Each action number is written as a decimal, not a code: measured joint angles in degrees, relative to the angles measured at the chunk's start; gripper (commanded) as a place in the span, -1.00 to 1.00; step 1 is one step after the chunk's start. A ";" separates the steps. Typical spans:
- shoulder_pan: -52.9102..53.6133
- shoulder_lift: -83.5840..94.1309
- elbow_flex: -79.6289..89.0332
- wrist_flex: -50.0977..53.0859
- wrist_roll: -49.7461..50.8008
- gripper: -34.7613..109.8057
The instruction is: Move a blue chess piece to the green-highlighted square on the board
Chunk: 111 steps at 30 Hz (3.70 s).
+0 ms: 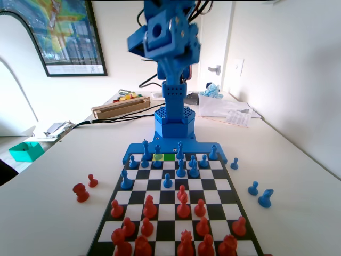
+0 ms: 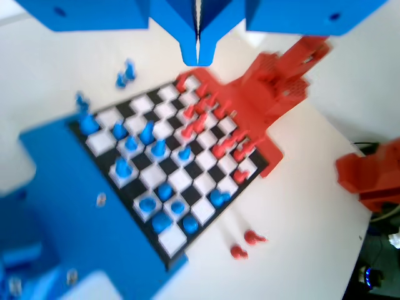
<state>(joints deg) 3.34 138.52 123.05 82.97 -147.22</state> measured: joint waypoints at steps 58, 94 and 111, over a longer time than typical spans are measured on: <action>11.43 -24.52 28.56 -34.72 -12.92 -0.34; 13.27 -25.58 30.32 -35.24 -15.12 -0.35; 14.24 -27.86 31.38 -38.94 -16.44 -0.35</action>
<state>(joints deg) 17.58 110.65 154.42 44.03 -163.65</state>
